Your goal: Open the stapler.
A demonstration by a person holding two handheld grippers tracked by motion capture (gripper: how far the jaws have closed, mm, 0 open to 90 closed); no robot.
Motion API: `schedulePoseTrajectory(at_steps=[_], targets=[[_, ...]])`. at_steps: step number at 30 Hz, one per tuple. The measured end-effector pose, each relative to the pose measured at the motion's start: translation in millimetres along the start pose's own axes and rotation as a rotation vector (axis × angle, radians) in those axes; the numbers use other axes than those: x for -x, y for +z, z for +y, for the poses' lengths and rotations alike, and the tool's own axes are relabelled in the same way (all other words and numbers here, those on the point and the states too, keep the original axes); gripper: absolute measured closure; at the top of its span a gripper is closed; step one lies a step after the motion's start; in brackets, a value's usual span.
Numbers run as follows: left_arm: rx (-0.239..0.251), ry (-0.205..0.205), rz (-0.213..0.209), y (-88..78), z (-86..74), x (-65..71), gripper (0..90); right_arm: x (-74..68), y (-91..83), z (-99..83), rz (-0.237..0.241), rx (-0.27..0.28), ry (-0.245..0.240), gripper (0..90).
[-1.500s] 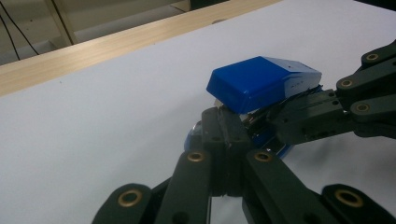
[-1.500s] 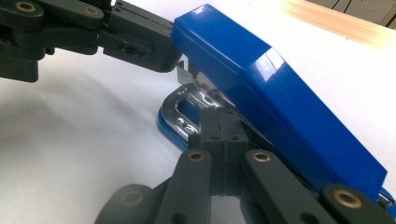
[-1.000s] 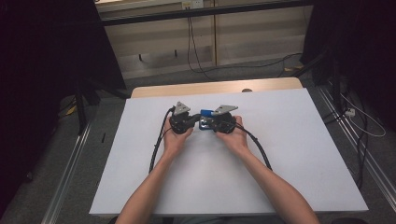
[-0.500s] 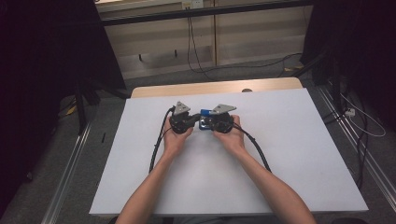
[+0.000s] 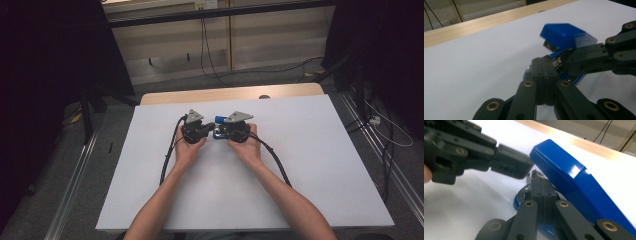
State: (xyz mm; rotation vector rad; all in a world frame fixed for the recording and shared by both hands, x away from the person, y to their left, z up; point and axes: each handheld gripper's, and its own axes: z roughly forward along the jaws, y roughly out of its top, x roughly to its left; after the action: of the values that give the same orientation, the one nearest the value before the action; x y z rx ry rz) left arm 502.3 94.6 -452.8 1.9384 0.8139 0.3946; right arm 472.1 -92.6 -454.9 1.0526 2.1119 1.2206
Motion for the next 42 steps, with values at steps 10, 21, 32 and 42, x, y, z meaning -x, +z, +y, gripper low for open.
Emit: schedulePoseTrajectory(at_steps=[10,21,32,42], targets=[[0.032,0.005,0.002,0.9,6.0,4.0,90.0,5.2,-2.8,1.6,-0.014,0.01,0.017,90.0],[0.016,0.028,0.001,6.5,7.3,6.6,90.0,6.0,-3.4,2.5,-0.011,0.016,0.023,90.0],[0.007,0.045,0.002,7.2,5.7,6.2,90.0,6.6,-3.2,2.2,-0.018,0.021,0.03,90.0],[-0.004,0.037,0.015,9.3,0.4,5.9,90.0,4.4,-0.3,1.5,-0.008,0.022,0.036,90.0]])
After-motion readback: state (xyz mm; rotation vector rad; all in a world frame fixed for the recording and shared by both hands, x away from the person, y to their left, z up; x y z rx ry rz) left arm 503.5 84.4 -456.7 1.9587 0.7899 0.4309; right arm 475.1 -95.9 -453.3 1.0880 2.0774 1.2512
